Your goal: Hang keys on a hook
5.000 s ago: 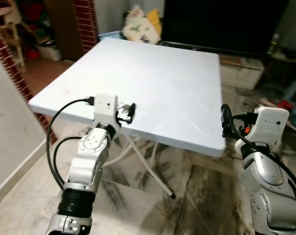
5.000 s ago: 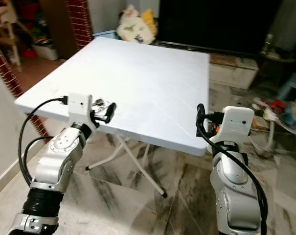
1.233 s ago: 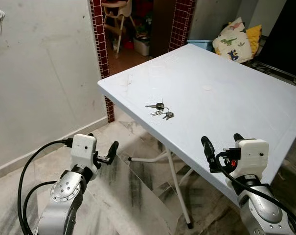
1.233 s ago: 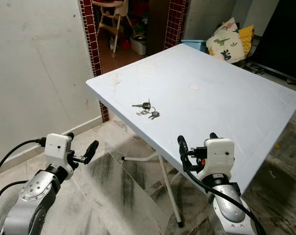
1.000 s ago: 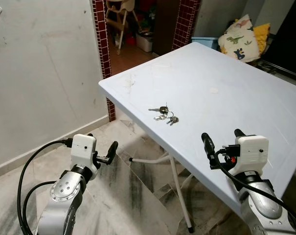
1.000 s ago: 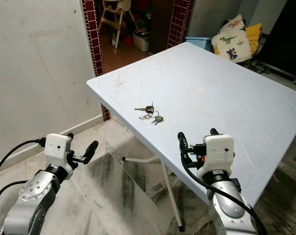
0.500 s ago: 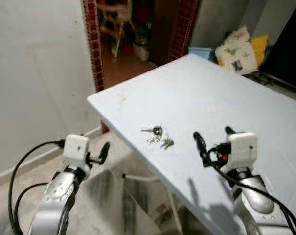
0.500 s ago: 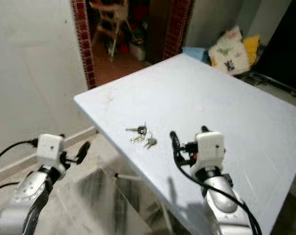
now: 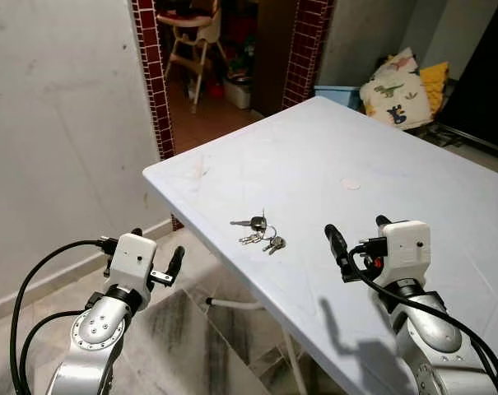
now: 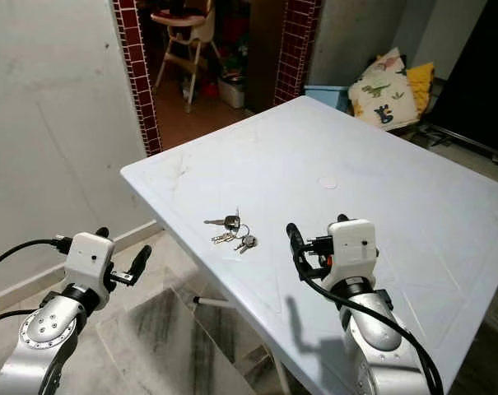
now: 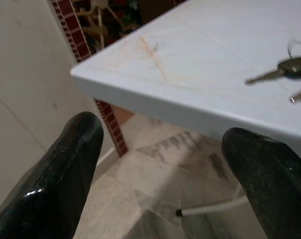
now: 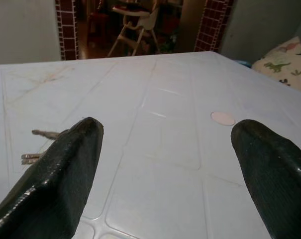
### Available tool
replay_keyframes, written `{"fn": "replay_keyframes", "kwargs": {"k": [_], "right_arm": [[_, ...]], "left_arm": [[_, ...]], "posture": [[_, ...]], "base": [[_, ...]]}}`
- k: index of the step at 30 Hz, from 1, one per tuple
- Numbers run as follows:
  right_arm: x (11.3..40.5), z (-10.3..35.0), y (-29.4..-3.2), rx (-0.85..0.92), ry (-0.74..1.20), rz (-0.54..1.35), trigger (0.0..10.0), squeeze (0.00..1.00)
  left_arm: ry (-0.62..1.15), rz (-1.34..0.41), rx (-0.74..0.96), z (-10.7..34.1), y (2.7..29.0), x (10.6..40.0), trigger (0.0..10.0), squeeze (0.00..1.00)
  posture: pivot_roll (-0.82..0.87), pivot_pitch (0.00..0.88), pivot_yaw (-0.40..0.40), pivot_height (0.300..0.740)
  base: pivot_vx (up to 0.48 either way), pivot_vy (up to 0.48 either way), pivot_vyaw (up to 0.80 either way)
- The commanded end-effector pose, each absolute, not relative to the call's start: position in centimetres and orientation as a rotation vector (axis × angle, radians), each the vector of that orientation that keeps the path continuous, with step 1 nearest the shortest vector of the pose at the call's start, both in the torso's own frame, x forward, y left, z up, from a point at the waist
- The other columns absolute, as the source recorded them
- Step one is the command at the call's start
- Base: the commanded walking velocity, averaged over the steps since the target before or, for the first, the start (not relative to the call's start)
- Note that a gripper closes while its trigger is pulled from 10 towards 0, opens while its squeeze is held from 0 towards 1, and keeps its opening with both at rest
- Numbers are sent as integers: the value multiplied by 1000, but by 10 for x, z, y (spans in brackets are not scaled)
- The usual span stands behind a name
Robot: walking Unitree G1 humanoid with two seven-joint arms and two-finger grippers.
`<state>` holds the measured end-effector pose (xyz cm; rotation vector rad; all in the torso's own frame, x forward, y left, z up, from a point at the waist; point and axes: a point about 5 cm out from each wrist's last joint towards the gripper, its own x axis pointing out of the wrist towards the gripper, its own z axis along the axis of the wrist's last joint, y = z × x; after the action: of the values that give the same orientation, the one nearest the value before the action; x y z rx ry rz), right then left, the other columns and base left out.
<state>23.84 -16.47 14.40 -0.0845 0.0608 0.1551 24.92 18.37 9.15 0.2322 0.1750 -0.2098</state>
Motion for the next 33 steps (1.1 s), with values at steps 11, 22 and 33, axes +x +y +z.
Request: {"fn": "replay_keyframes", "kwargs": {"k": [11, 22, 33], "right_arm": [[253, 142, -168, -101, 62, 171, 10000, 0], [234, 116, -159, -57, 220, 292, 10000, 0], [244, 103, -150, -76, 284, 300, 10000, 0]], "left_arm": [[157, -241, 286, 98, 200, 248, 10000, 0], [127, -197, 179, 101, 180, 276, 10000, 0], [165, -299, 135, 93, 146, 279, 10000, 0]], "posture": [[123, 0, -28, 740], [115, 0, -81, 740], [100, 0, -76, 740]], "base": [[0, 0, 0], [0, 0, 0], [0, 0, 0]]}}
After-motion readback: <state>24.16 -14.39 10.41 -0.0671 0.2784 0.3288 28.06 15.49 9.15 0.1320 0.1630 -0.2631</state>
